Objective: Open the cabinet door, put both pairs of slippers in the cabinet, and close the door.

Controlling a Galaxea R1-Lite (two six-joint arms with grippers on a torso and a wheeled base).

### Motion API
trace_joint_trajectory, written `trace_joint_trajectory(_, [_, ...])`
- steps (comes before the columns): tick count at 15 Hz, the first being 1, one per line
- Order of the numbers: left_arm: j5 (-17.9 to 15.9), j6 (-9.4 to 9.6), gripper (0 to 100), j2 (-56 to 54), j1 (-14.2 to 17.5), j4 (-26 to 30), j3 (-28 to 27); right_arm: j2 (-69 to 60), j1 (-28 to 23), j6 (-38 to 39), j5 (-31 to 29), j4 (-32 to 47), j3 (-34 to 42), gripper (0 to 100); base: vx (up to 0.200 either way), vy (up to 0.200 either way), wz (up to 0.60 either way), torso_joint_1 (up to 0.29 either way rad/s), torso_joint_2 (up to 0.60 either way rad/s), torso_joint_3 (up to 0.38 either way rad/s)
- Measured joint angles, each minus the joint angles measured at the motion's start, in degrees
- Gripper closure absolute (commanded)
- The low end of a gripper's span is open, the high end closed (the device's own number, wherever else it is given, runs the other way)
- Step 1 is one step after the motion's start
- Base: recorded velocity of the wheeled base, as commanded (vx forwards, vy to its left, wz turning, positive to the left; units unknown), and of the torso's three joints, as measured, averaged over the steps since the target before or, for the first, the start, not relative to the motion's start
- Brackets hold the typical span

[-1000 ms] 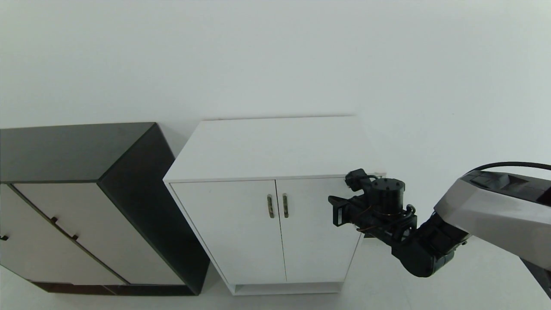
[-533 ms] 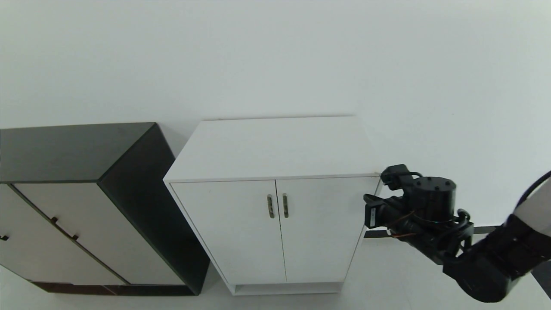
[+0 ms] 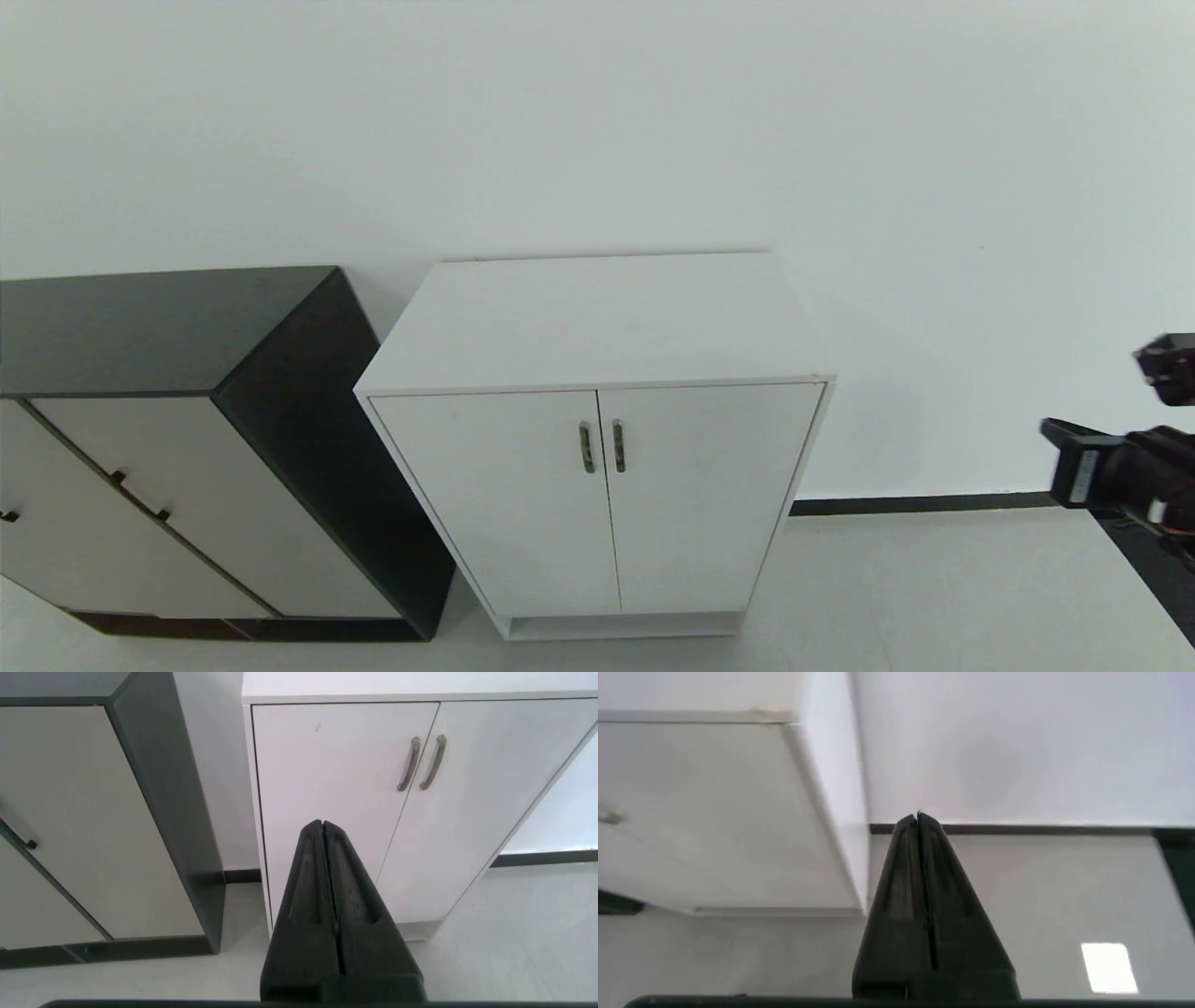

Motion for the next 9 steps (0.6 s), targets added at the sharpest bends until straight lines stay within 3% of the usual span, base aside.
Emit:
trace_joint_trajectory(4, [0.0,0.00,100,0.0,0.0,0.0,0.0,-25.1,-10.5,0.1,0.9,29.6,1.6,100,0.000,0.000,0.00,0.000,0.00,0.000])
trace_joint_trajectory(6, [0.0,0.01,100,0.0,0.0,0.0,0.0,-36.6,-15.6,2.5,1.7,37.9,3.9,100,0.000,0.000,0.00,0.000,0.00,0.000])
trace_joint_trajectory(9, [0.0,0.00,100,0.0,0.0,0.0,0.0,-51.2,-19.5,5.1,3.5,42.5,11.7,100,0.000,0.000,0.00,0.000,0.00,0.000])
